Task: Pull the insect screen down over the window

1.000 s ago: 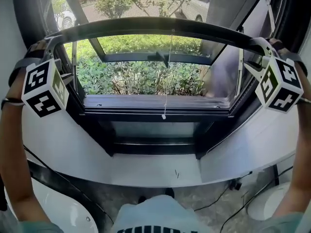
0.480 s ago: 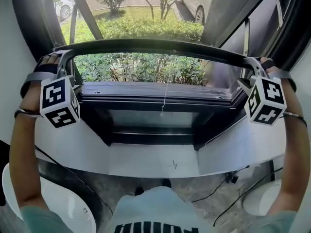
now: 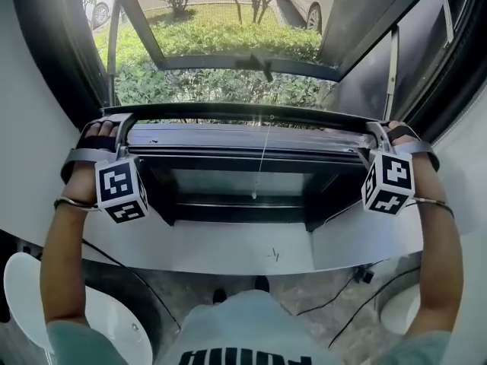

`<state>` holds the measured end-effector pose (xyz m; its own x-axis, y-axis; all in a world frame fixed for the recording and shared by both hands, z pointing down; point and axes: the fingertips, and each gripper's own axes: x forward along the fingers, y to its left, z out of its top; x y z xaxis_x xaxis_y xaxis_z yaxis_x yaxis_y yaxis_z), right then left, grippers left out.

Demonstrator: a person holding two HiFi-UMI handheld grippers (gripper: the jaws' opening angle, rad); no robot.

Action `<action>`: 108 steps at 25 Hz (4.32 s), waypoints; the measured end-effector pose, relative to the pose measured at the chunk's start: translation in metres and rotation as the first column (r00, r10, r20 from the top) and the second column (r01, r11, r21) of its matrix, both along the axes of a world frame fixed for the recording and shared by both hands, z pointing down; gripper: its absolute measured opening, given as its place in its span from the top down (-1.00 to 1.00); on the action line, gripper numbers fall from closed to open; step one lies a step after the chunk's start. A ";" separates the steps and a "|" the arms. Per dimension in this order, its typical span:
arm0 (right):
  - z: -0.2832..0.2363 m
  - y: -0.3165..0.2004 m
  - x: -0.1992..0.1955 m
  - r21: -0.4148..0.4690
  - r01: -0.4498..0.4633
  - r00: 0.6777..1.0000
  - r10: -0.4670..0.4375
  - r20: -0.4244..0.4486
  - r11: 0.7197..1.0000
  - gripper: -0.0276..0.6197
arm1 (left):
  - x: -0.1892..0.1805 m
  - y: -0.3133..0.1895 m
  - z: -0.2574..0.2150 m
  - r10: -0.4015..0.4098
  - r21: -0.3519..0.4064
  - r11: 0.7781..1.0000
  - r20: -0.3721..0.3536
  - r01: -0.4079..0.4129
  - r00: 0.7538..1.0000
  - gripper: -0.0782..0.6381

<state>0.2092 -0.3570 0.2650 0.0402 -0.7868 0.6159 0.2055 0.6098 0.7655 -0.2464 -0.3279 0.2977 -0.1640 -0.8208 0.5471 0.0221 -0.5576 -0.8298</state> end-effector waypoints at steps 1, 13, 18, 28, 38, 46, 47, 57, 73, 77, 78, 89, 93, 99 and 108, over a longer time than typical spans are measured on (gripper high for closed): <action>0.007 0.000 0.000 -0.006 -0.004 1.000 0.004 0.000 1.000 0.37 | 0.000 0.000 0.007 0.000 -0.008 1.000 -0.005 0.000 1.000 -0.43; 0.056 0.001 -0.001 -0.012 -0.029 1.000 0.029 -0.004 1.000 0.37 | 0.002 0.001 0.057 -0.011 -0.027 1.000 -0.026 0.010 1.000 -0.43; 0.060 0.000 -0.001 0.008 -0.034 0.999 0.034 0.004 0.999 0.37 | 0.002 0.001 0.061 -0.010 -0.018 1.000 -0.036 0.009 0.999 -0.43; 0.104 0.008 -0.002 -0.024 -0.053 0.998 0.054 0.014 0.998 0.38 | -0.001 0.016 0.103 -0.004 -0.084 0.996 -0.009 0.004 1.000 -0.43; 0.116 0.006 -0.003 0.073 -0.093 0.994 0.088 0.070 0.993 0.38 | 0.002 0.016 0.114 -0.013 -0.051 0.999 -0.048 0.010 0.999 -0.44; 0.120 -0.002 -0.003 0.148 -0.103 0.990 0.087 0.110 0.984 0.49 | 0.003 0.013 0.116 0.013 -0.034 0.999 -0.022 -0.014 1.000 -0.45; 0.121 -0.003 -0.004 0.171 -0.108 0.987 0.085 0.134 0.979 0.50 | 0.003 0.011 0.117 0.021 -0.018 1.000 -0.018 -0.021 1.000 -0.43; 0.112 -0.018 -0.006 0.329 -0.102 0.968 0.018 0.251 0.939 0.63 | 0.008 -0.001 0.118 0.019 0.053 0.999 -0.136 -0.012 0.990 -0.43; 0.081 0.102 -0.057 -0.015 -0.456 0.233 0.136 0.963 0.890 0.63 | 0.072 0.090 0.077 0.067 0.102 0.992 -0.919 0.070 0.388 0.29; 0.097 0.143 -0.076 -0.205 -0.418 -0.108 0.176 0.978 0.885 0.79 | 0.079 0.127 0.120 -0.130 -0.133 0.984 -0.991 0.122 -0.033 0.74; 0.102 0.153 -0.080 -0.234 -0.404 -0.158 0.184 0.970 0.885 0.89 | 0.079 0.137 0.132 -0.168 -0.181 0.973 -0.981 0.140 -0.100 0.74; 0.155 0.209 -0.080 -0.313 -0.320 -0.145 0.281 0.949 0.894 0.89 | 0.124 0.209 0.153 -0.183 -0.196 0.950 -0.980 0.243 -0.074 0.74; 0.161 0.217 -0.059 -0.255 -0.273 -0.082 0.242 0.967 0.928 0.90 | 0.154 0.221 0.148 -0.148 -0.157 0.944 -0.988 0.289 -0.054 0.74; 0.179 0.233 -0.029 -0.241 -0.182 -0.052 0.235 0.971 0.953 0.90 | 0.206 0.254 0.160 -0.185 -0.192 0.915 -0.981 0.355 -0.054 0.74; 0.164 0.279 -0.005 -0.218 -0.211 -0.105 0.200 0.974 0.953 0.90 | 0.234 0.292 0.151 -0.176 -0.164 0.934 -0.984 0.317 0.008 0.74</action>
<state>0.2043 -0.0783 0.4292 -0.4372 -0.8821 0.1752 -0.8939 0.4476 0.0231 -0.0127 -0.0357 0.4489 0.2571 -0.9079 0.3310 -0.9636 -0.2666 0.0173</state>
